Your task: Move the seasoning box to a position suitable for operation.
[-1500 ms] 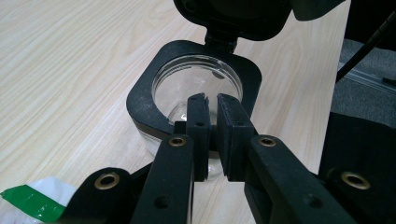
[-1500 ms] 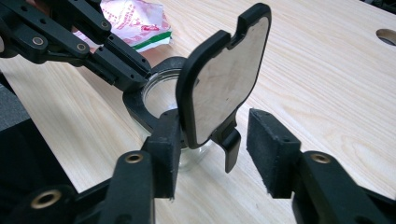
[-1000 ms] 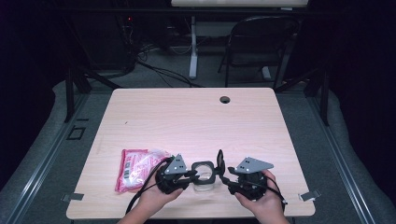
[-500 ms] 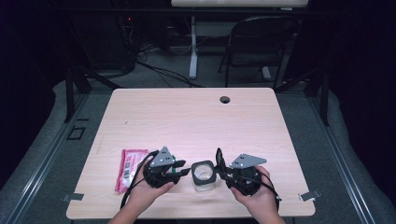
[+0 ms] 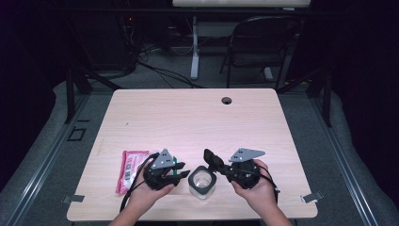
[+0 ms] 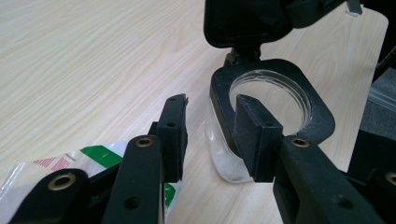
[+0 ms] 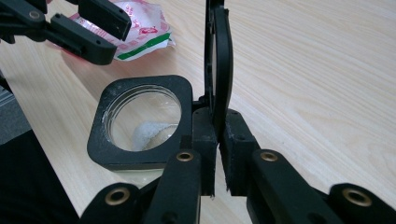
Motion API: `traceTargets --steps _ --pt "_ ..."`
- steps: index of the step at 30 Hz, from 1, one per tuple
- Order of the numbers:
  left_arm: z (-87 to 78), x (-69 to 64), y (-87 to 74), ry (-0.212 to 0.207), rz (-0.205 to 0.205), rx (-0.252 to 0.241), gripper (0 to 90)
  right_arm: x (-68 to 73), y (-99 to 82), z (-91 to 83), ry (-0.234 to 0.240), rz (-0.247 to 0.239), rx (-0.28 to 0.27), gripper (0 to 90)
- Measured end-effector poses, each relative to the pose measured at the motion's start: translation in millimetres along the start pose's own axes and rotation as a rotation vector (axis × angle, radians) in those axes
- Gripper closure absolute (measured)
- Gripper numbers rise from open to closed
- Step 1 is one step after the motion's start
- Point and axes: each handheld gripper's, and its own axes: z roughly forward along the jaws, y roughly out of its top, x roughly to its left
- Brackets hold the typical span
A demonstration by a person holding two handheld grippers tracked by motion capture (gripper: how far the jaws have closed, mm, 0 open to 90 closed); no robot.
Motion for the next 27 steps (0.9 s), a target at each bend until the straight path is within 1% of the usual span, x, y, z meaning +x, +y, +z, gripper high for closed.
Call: traceTargets --steps 4,6,7,8,9,12,13,17,18,19,20,22,23,24,25,27 --pt "2.8 -0.7 -1.2 0.002 0.000 0.008 64.7 -7.2 5.5 4.3 0.035 -0.025 0.013 85.6" --pt "6.8 -2.3 -3.5 0.015 0.014 0.023 65.0 -12.8 7.9 6.1 0.060 -0.012 0.024 84.3" --pt "8.1 -2.8 -4.1 0.019 0.020 0.025 65.2 -15.2 8.3 6.4 0.061 -0.003 0.027 79.6" --pt "9.0 -3.3 -4.5 0.021 0.025 0.030 65.4 -15.8 8.0 6.4 0.038 0.005 0.022 75.6" --pt "10.1 -3.7 -4.9 0.020 0.026 0.030 65.6 -16.5 7.3 6.0 0.028 0.008 0.019 74.0" --pt "11.5 -4.1 -5.6 0.020 0.028 0.035 67.1 -15.6 4.4 4.5 0.015 0.011 0.009 73.0" --pt "12.6 -4.2 -6.6 0.022 0.026 0.037 67.6 -14.1 0.0 3.3 0.002 0.027 0.006 72.6" --pt "13.8 -4.0 -7.6 0.016 0.025 0.041 68.8 -13.6 -7.0 3.6 0.020 0.088 -0.005 80.0" --pt "13.8 -4.0 -7.6 0.016 0.025 0.041 69.0 -13.6 -7.0 3.6 0.020 0.088 -0.005 80.0" --pt "14.3 -4.8 -7.5 0.009 0.027 0.048 69.0 -12.9 -6.0 3.6 0.017 0.087 0.000 84.8" --pt "14.8 -5.6 -7.5 0.008 0.026 0.048 69.0 -12.7 -4.9 3.6 0.012 0.080 0.006 85.6" --pt "15.3 -6.1 -7.5 0.007 0.031 0.049 69.1 -12.0 -2.9 5.1 -0.003 0.074 0.008 85.9" --pt "15.4 -6.3 -7.5 0.005 0.031 0.050 69.1 -12.5 -2.0 5.6 -0.006 0.072 0.011 85.9" --pt "15.5 -6.3 -7.6 0.004 0.031 0.051 69.1 -12.5 -1.5 7.0 -0.007 0.079 0.002 86.0" --pt "15.6 -6.3 -7.6 0.003 0.031 0.051 69.1 -13.4 -0.6 7.4 -0.007 0.072 0.007 86.0" --pt "16.0 -6.6 -8.0 0.003 0.029 0.049 69.1 -13.4 0.6 8.9 -0.009 0.074 0.006 86.0"
